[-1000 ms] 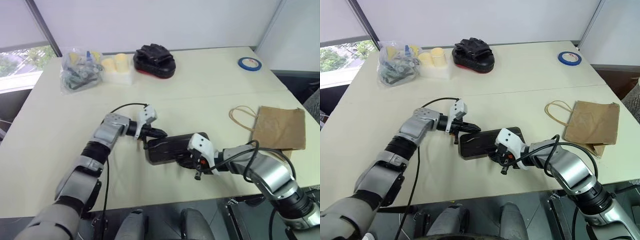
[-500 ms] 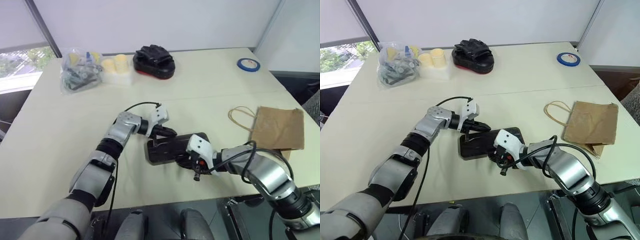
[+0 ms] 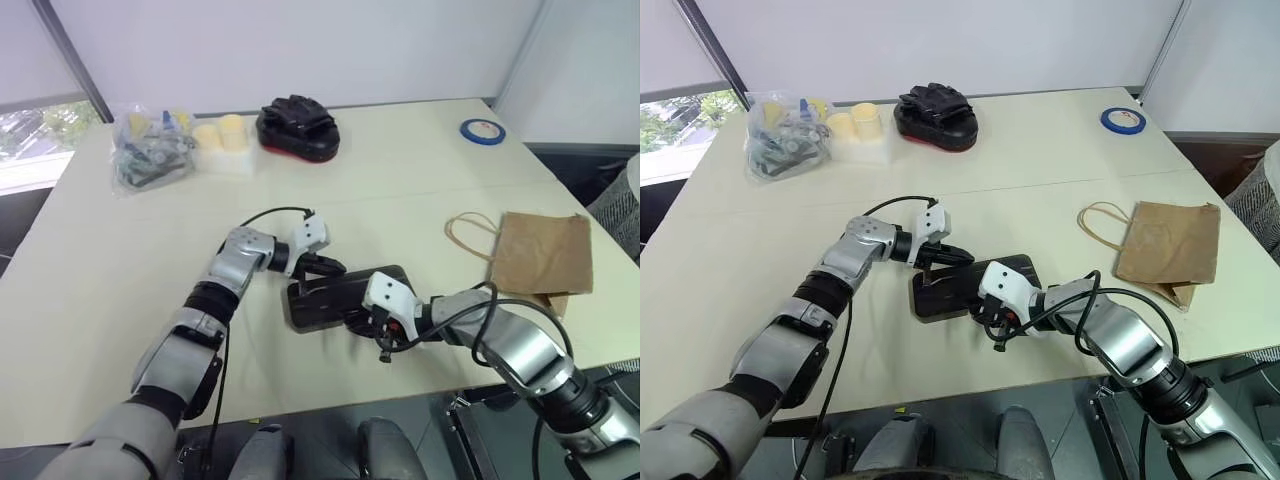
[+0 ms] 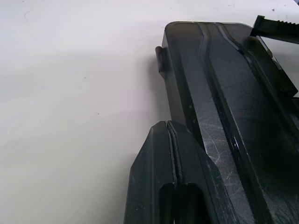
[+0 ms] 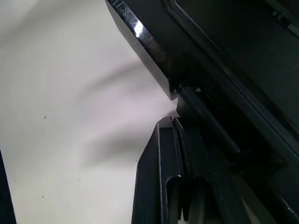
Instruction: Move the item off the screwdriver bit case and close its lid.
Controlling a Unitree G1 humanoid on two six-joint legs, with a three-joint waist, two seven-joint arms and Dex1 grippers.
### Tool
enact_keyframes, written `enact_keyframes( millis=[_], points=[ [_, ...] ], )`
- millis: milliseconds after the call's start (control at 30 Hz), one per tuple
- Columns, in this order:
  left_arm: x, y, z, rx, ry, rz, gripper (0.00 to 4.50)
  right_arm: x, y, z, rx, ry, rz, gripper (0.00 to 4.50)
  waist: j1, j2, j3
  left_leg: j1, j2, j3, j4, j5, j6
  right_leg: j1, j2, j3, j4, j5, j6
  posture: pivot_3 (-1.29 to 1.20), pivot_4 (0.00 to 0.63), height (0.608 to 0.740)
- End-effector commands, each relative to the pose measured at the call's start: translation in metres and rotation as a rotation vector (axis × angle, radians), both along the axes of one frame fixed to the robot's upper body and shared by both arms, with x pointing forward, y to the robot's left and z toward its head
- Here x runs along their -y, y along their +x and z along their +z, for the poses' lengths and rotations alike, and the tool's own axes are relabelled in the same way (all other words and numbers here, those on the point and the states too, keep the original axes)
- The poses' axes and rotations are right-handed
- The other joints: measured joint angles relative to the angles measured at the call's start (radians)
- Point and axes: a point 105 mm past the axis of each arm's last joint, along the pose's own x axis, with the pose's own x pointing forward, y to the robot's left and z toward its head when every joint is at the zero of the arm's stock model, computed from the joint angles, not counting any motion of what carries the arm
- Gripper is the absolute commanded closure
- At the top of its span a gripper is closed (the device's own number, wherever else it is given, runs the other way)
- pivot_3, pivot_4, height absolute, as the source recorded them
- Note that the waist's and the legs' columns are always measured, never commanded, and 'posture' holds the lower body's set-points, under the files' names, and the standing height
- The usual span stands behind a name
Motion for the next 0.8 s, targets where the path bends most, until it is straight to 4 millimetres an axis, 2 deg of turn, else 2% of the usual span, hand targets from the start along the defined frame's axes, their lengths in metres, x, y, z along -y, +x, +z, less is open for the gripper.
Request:
enact_keyframes(
  millis=[33, 233, 367, 567, 700, 800],
  points=[
    [0.01, -0.028, -0.038, -0.139, 0.067, -0.091, 4.5, 0.017, 0.036, 0.013, 0.169, -0.073, -0.123, 4.47, 0.0, 0.0, 0.0, 0.0, 0.0, 0.0, 0.0, 0.0, 0.0, 0.0, 0.0, 0.0, 0.0, 0.0, 0.0, 0.0, 0.15, 0.74],
    [0.012, -0.029, -0.037, -0.139, 0.053, -0.081, 4.5, 0.013, 0.039, 0.015, 0.19, -0.074, -0.112, 4.47, -0.001, -0.001, -0.001, 0.001, 0.0, 0.0, 0.0, 0.0, 0.0, 0.0, 0.0, 0.0, 0.0, 0.0, 0.0, 0.0, 0.15, 0.74],
    [0.008, -0.017, -0.028, -0.1, 0.032, -0.028, 4.5, 0.011, 0.029, 0.022, 0.155, -0.061, -0.065, 4.47, 0.002, -0.001, -0.001, 0.001, 0.0, 0.0, 0.0, 0.0, 0.0, 0.0, 0.0, 0.0, 0.0, 0.0, 0.0, 0.0, 0.15, 0.74],
    [-0.008, 0.006, 0.0, -0.017, -0.034, 0.081, 4.5, 0.013, 0.006, 0.041, 0.111, -0.041, 0.031, 4.47, 0.012, 0.001, 0.002, -0.004, -0.002, 0.0, 0.001, 0.0, 0.0, -0.002, -0.002, 0.0, -0.001, 0.0, 0.0, 0.0, 0.15, 0.74],
    [-0.029, 0.023, 0.033, 0.052, -0.117, 0.197, 4.5, 0.021, -0.006, 0.06, 0.128, -0.055, 0.073, 4.47, 0.009, 0.001, 0.003, -0.018, -0.002, 0.0, 0.003, 0.003, -0.006, -0.015, -0.002, 0.0, 0.0, 0.0, 0.0, 0.0, 0.15, 0.74],
    [-0.044, 0.025, 0.052, 0.079, -0.172, 0.258, 4.5, 0.024, -0.011, 0.074, 0.154, -0.049, 0.081, 4.47, 0.006, 0.001, 0.005, -0.022, -0.002, 0.001, 0.003, 0.004, -0.007, -0.022, -0.002, 0.001, 0.003, 0.0, 0.0, 0.0, 0.15, 0.74]
  ],
)
